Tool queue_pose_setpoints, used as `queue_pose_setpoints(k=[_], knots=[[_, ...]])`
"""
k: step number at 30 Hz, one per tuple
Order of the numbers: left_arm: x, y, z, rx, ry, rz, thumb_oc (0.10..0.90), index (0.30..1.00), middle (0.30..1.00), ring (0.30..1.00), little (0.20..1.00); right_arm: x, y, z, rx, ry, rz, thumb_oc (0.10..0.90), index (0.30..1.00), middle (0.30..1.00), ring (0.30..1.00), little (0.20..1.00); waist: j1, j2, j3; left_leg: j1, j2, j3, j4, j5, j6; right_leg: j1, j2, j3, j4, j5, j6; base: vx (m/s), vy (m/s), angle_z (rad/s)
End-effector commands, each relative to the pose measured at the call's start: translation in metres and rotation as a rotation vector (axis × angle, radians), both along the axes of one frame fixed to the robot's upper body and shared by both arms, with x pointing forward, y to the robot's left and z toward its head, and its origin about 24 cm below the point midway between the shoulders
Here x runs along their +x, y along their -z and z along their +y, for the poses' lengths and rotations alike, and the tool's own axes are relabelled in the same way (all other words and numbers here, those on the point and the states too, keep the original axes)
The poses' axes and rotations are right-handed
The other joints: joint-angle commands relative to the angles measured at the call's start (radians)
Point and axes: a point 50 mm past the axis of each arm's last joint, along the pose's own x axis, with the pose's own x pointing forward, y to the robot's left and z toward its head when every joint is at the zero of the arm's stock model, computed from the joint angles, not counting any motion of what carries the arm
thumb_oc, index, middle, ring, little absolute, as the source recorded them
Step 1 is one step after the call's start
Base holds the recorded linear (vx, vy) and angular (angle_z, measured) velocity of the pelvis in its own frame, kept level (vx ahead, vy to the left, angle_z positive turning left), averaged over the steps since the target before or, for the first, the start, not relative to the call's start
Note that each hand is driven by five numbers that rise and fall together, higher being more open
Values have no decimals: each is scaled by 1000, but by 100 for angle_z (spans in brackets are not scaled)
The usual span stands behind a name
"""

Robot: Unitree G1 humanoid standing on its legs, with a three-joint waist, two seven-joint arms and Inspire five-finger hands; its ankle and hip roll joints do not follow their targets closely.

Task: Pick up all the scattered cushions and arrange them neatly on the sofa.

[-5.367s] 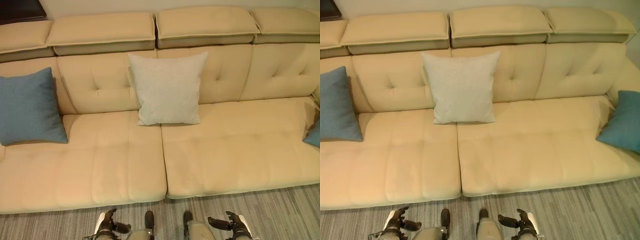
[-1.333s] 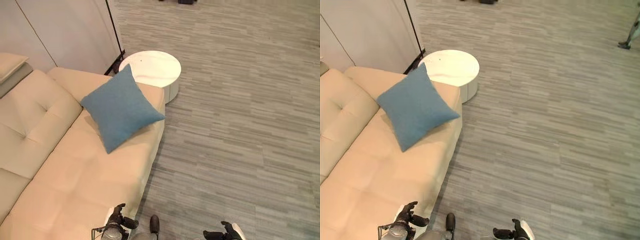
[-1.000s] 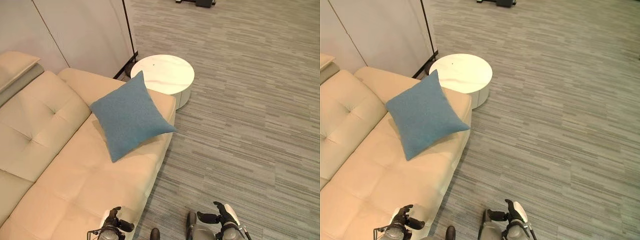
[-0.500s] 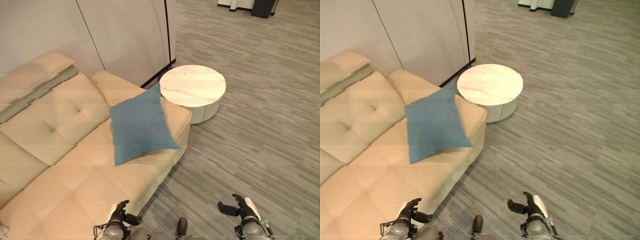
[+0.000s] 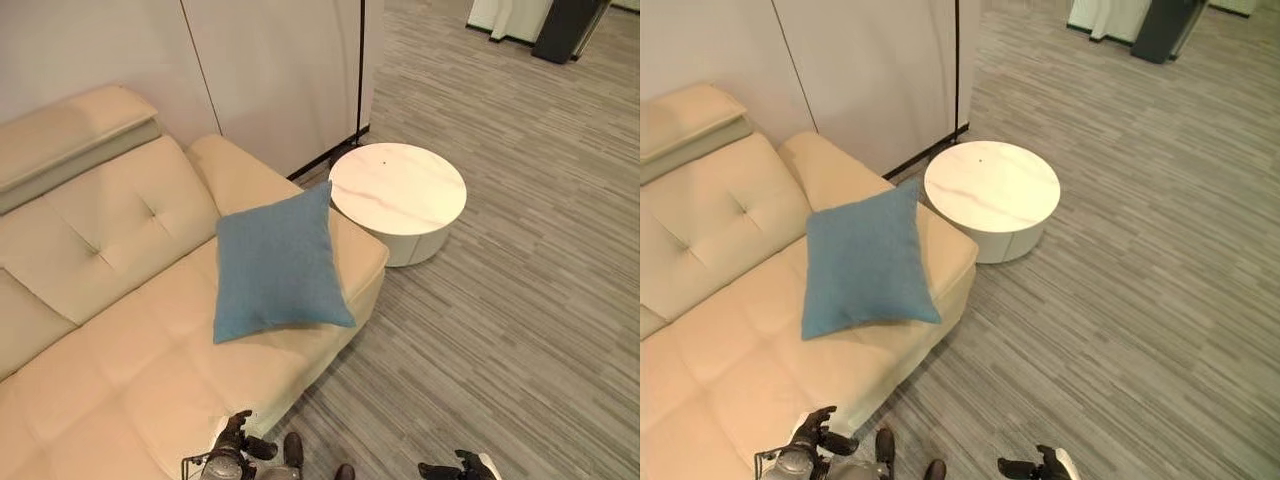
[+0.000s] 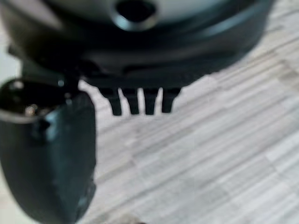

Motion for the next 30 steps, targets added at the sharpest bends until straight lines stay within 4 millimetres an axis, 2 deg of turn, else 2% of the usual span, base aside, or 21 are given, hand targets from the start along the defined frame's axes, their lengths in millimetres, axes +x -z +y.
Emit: queue_pose_setpoints(k=[1,3,4,5,6,9,10,16,17,18,20,21,22,23,26,30], knots=[[8,-7,18,65,23,-38,800,900,900,900,900,18,-10,-12,-36,7,-77,800,900,900,900,900,20,-49,22,-13,-42,-34,65,-124,3,-82,-188,110,284,68,135,100,68,29],[10,-9,20,72,23,-50,800,900,900,900,900,18,-10,-11,-30,16,-80,800,900,900,900,900,11,-35,25,17,-37,-69,40,-126,6,-139,-168,161,330,60,117,155,31,56],[12,-10,20,74,22,-62,800,900,900,900,900,18,-9,-10,-26,15,-82,800,900,900,900,900,3,-28,28,37,-40,-100,22,-122,1,-164,-140,201,270,40,102,152,-3,72],[12,-10,20,74,22,-62,800,900,900,900,900,18,-9,-10,-26,15,-82,800,900,900,900,900,2,-28,29,40,-40,-101,21,-122,1,-162,-140,200,269,39,101,143,-37,69],[13,-10,20,76,28,-64,800,900,900,900,900,19,-9,-10,-26,15,-83,800,900,900,900,900,-4,-27,35,49,-42,-116,12,-119,-2,-177,-119,222,219,32,93,77,-46,76],[14,-9,17,76,54,-56,800,900,900,900,900,18,-9,-10,-26,13,-78,800,900,900,900,900,-29,-36,46,76,-63,-160,-10,-120,-10,-217,-64,281,68,73,94,132,-82,57],[13,-8,16,74,65,-47,800,900,900,900,900,14,-8,-10,-24,18,-65,800,900,900,900,900,-38,-46,48,81,-77,-178,-2,-126,-16,-196,-66,279,-1,86,98,121,-80,51],[0,-3,14,64,39,-8,800,900,900,900,900,12,-7,-10,-12,37,-80,800,900,900,900,900,-41,-41,23,92,-79,-190,3,-145,-32,-128,-60,293,-65,89,77,104,-105,47],[0,-2,13,64,42,-8,800,900,900,900,900,12,-8,-9,-6,48,-91,800,900,900,900,900,-45,-42,24,81,-79,-189,31,-155,-41,-119,-60,292,-71,85,70,38,-102,8],[3,-3,11,56,44,-16,800,900,900,900,900,13,-9,-11,-4,66,-101,800,900,900,900,900,-49,-45,31,48,-83,-179,109,-175,-57,-103,-67,279,-86,82,60,38,-102,22],[5,-4,10,54,43,-21,800,900,900,900,900,13,-10,-13,-8,69,-107,800,900,900,900,900,-50,-48,38,25,-85,-164,153,-181,-69,-93,-74,271,-92,80,54,4,-41,77],[8,-4,8,52,41,-29,800,900,900,900,900,16,-11,-14,-11,71,-115,800,900,900,900,900,-53,-52,45,-9,-81,-145,205,-186,-77,-86,-82,265,-96,79,49,-8,22,87],[9,-5,7,48,38,-37,800,900,900,900,900,17,-11,-16,-15,79,-116,800,900,900,900,900,-56,-56,49,-32,-45,-97,225,-187,-78,-71,-94,254,-106,73,46,-14,33,47],[9,-5,7,48,38,-37,800,900,900,900,900,17,-11,-16,-15,79,-116,800,900,900,900,900,-56,-56,50,-32,-44,-97,225,-187,-78,-71,-94,255,-106,73,46,17,52,33],[12,-6,8,46,32,-47,800,900,900,900,900,16,-11,-16,-15,87,-114,800,900,900,900,900,-50,-61,44,-48,38,-85,164,-135,-86,-53,-110,233,-113,61,51,70,75,20],[7,-4,6,51,49,-23,800,900,900,900,900,8,-9,-16,-16,97,-87,800,900,900,900,900,-63,-47,17,-1,49,-97,68,-112,-94,-43,-111,224,-120,55,58,95,115,2]])
